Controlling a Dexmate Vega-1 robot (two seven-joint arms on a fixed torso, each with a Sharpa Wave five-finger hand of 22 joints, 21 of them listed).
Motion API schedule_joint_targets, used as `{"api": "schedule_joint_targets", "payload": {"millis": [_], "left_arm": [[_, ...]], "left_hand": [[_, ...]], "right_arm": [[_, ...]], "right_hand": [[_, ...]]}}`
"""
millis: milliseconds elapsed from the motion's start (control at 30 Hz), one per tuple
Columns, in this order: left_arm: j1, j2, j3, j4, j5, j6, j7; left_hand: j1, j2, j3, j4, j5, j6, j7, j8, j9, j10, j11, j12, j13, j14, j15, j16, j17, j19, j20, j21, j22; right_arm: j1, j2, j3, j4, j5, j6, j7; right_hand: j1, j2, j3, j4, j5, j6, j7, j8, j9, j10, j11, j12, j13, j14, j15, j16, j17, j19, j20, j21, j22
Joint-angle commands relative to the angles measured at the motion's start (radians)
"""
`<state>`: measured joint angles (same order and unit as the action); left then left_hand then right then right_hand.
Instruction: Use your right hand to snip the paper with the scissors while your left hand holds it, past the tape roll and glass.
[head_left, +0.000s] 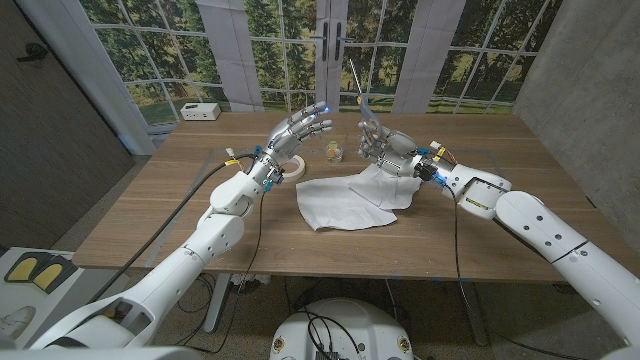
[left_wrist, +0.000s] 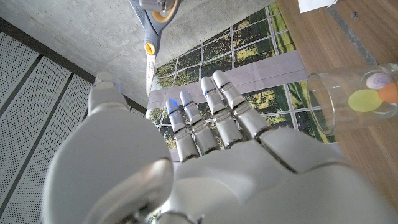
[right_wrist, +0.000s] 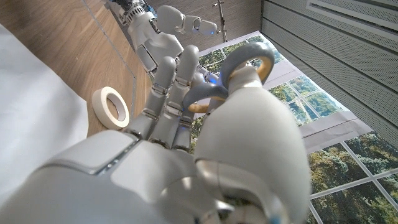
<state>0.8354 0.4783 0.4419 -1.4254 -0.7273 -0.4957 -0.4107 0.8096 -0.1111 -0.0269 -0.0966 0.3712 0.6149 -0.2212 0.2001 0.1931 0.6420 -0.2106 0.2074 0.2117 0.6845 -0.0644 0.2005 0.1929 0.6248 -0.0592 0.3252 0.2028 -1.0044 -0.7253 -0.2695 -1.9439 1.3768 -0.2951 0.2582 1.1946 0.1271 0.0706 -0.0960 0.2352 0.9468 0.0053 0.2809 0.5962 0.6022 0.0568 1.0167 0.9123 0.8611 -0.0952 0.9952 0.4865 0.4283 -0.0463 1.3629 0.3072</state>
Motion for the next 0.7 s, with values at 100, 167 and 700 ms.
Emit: {"api": "schedule_joint_targets", "payload": {"millis": [100,167,700], "left_arm": [[-0.001,-0.005,0.005,0.008,-0.003,0.001,-0.007],[0.001,-0.006,0.005,0.008,-0.005,0.001,-0.005],[0.018,0.006,0.000,-0.011,-0.005,0.008,0.005]], "left_hand": [[0.001,0.014,-0.007,0.000,0.008,0.013,0.001,0.009,0.004,0.010,-0.001,0.004,0.002,0.007,-0.156,0.004,0.003,0.000,-0.011,-0.003,0.005],[0.001,0.014,-0.007,0.000,0.008,0.014,0.001,0.009,0.004,0.010,-0.001,0.004,0.002,0.007,-0.156,0.004,0.003,-0.001,-0.011,-0.004,0.005],[0.001,0.021,-0.011,0.002,0.010,0.039,0.001,0.016,0.003,0.012,-0.001,0.005,0.002,0.011,-0.155,0.004,0.002,0.001,-0.011,-0.003,0.005]], "right_arm": [[-0.015,0.037,0.009,0.003,0.041,0.014,-0.024],[-0.027,0.043,0.014,-0.004,0.048,0.019,-0.041],[-0.045,0.101,0.001,0.026,0.059,0.066,0.023]], "right_hand": [[0.033,0.053,0.023,0.017,-0.003,0.007,-0.003,-0.005,0.009,0.204,-0.203,0.007,0.000,0.008,-0.134,0.006,-0.006,-0.008,-0.123,0.017,-0.012],[0.034,0.043,0.021,0.013,-0.003,0.012,-0.007,-0.006,0.008,0.211,-0.203,0.004,-0.011,0.007,-0.134,0.007,-0.008,-0.006,-0.122,0.022,-0.018],[0.052,0.000,-0.011,-0.019,0.018,0.018,-0.015,-0.028,-0.003,0.222,-0.223,0.021,-0.001,0.014,-0.136,0.019,-0.029,0.013,-0.140,0.047,-0.076]]}}
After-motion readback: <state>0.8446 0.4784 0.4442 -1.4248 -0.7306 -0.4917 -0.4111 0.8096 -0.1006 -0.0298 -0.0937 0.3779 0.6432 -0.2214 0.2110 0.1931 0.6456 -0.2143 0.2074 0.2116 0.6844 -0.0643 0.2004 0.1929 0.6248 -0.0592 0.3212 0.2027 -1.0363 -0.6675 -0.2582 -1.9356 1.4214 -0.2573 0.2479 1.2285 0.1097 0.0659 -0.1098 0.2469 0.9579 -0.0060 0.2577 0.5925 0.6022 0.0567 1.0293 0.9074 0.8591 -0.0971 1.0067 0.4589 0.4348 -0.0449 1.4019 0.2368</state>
